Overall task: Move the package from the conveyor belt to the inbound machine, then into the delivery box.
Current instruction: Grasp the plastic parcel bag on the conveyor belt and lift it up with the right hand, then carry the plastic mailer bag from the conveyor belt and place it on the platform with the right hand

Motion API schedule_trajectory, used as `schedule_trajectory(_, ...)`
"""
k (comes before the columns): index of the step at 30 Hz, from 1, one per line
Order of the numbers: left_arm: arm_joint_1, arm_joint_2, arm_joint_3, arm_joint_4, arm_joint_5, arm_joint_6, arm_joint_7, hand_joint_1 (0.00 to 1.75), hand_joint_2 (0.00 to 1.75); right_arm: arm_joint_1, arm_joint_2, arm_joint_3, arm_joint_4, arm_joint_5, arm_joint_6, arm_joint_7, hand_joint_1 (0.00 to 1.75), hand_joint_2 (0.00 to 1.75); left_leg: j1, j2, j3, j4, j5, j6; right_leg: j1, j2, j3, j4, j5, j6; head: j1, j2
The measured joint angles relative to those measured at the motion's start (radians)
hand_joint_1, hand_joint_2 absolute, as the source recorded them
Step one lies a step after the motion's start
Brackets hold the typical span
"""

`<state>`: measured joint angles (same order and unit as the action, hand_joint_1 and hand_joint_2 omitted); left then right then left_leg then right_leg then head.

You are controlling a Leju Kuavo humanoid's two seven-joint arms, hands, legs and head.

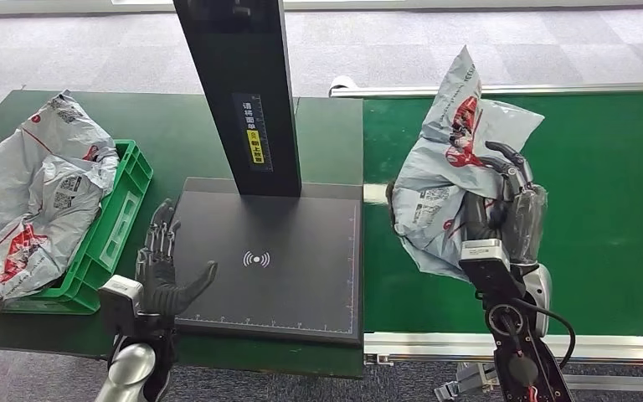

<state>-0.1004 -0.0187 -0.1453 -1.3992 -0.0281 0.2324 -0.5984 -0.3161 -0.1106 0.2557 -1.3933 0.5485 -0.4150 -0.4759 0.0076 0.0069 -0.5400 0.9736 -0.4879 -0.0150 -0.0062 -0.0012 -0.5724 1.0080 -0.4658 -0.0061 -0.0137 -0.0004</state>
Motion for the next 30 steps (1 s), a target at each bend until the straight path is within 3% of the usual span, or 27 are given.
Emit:
schedule_trajectory(5,-0.007,0.003,0.000,-0.035,0.040,0.048,-0.036,0.00,1.75,-0.098,0.006,0.156,0.135,0.129,0.098,-0.007,1.75,1.75,0.000,0.000,0.000,0.000,0.001,0.000,0.000,0.000,0.000,0.000,0.000,0.000,0.000,0.000)
schedule_trajectory(11,-0.021,0.010,0.000,-0.037,0.079,0.042,-0.040,0.00,1.75,-0.206,0.062,0.368,0.358,0.151,0.165,-0.022,1.75,1.75,0.001,-0.002,0.000,0.000,0.002,0.000,0.001,-0.002,0.000,0.001,0.000,-0.001,0.000,0.000)
schedule_trajectory(16,-0.025,0.012,0.000,-0.037,0.080,0.042,-0.041,0.00,1.75,-0.255,0.097,0.459,0.453,0.163,0.235,-0.045,1.75,1.75,0.001,-0.001,-0.002,0.000,0.002,0.000,0.001,-0.001,-0.001,0.001,0.000,0.000,0.000,0.000)
schedule_trajectory(21,-0.056,0.014,0.000,-0.036,0.080,0.042,-0.042,0.00,1.75,-0.303,0.179,0.587,0.563,0.192,0.309,-0.083,1.75,1.75,0.001,-0.001,-0.001,0.000,0.002,0.000,0.001,-0.001,-0.001,0.001,0.000,0.000,0.000,0.000)
schedule_trajectory(27,-0.093,0.020,0.000,-0.022,0.085,0.041,-0.035,0.00,1.75,-0.349,0.237,0.660,0.652,0.171,0.293,-0.072,1.75,1.75,0.001,-0.001,-0.001,0.000,0.002,0.000,0.002,-0.001,-0.001,0.001,0.000,-0.001,0.000,0.000)
schedule_trajectory(30,-0.103,0.021,0.000,-0.012,0.085,0.038,-0.033,0.00,1.75,-0.354,0.244,0.670,0.682,0.163,0.259,-0.060,1.18,1.75,0.001,-0.001,-0.001,0.000,0.002,0.000,0.001,-0.001,-0.001,0.001,0.000,-0.001,0.000,0.000)
